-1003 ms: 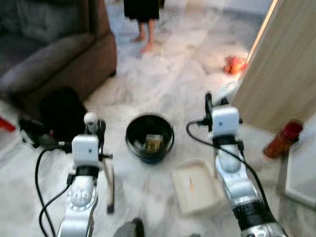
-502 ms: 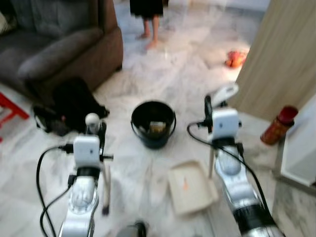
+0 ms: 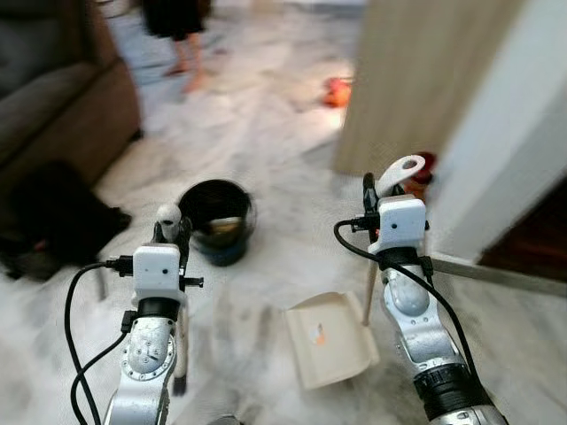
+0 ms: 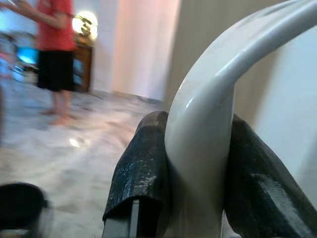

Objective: Sweep floor

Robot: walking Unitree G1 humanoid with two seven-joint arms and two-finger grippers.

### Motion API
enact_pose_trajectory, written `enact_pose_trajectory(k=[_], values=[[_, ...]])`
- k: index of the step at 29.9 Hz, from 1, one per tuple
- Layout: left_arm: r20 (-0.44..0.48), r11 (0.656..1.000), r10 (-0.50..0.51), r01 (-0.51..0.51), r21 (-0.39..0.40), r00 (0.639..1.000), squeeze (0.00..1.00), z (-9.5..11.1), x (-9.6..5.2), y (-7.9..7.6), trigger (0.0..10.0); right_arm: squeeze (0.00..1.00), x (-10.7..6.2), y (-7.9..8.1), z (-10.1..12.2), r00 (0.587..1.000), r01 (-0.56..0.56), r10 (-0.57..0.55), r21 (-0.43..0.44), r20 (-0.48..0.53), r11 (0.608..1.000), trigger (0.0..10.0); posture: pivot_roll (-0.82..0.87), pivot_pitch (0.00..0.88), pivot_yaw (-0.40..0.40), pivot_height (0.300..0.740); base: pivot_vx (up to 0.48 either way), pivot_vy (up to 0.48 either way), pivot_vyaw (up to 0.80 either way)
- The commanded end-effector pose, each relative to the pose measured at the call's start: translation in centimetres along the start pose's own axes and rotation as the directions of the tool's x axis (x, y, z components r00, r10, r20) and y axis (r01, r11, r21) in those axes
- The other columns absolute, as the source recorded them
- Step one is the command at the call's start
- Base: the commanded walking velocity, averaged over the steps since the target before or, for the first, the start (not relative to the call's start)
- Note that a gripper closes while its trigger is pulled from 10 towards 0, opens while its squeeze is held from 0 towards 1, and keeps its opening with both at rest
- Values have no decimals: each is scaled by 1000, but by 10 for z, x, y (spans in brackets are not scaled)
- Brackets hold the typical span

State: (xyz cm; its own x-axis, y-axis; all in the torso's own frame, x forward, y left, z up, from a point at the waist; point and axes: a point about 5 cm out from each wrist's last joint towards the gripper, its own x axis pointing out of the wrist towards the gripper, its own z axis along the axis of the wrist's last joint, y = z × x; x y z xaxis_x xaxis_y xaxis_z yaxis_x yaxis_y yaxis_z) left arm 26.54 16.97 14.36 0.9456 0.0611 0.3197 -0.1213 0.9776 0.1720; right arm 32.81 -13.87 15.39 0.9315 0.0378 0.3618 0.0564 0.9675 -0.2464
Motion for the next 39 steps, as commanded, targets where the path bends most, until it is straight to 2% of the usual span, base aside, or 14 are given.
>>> enact_pose_trajectory(k=[1, 12, 19, 24, 30, 39], values=[[37, 1000, 12, -12, 5, 999, 0, 6, 0, 3, 10000, 0, 4, 2, 8, 999, -4, 4, 1, 34, 1000, 10000, 105, 150, 19, 740, 0, 0, -800], [33, 1000, 10, -11, 29, 999, 0, 6, 2, 3, 10000, 0, 4, 3, 7, 1000, -6, 6, -2, 28, 1000, 10000, 104, 147, 19, 740, 0, 0, -800], [31, 999, 10, -11, 31, 999, 0, 5, 2, 3, 10000, 0, 4, 3, 7, 1000, -6, 6, -4, 25, 1000, 10000, 102, 135, 20, 740, 0, -370, -800], [30, 999, 4, -5, 37, 1000, 0, 4, 1, 3, 10000, 0, 4, 4, 7, 1000, -7, 7, -3, 26, 1000, 10000, 103, 127, 21, 740, 0, 0, -800], [32, 999, 7, -8, 37, 999, 0, 5, 2, 3, 10000, 0, 4, 4, 7, 1000, -9, 9, -1, 27, 1000, 10000, 105, 124, 20, 740, 0, -378, -800], [31, 999, 12, -14, 35, 999, 0, 4, 2, 3, 10000, 0, 5, 4, 7, 1000, -8, 8, -5, 27, 1000, 10000, 103, 130, 20, 740, 0, -97, -800]])
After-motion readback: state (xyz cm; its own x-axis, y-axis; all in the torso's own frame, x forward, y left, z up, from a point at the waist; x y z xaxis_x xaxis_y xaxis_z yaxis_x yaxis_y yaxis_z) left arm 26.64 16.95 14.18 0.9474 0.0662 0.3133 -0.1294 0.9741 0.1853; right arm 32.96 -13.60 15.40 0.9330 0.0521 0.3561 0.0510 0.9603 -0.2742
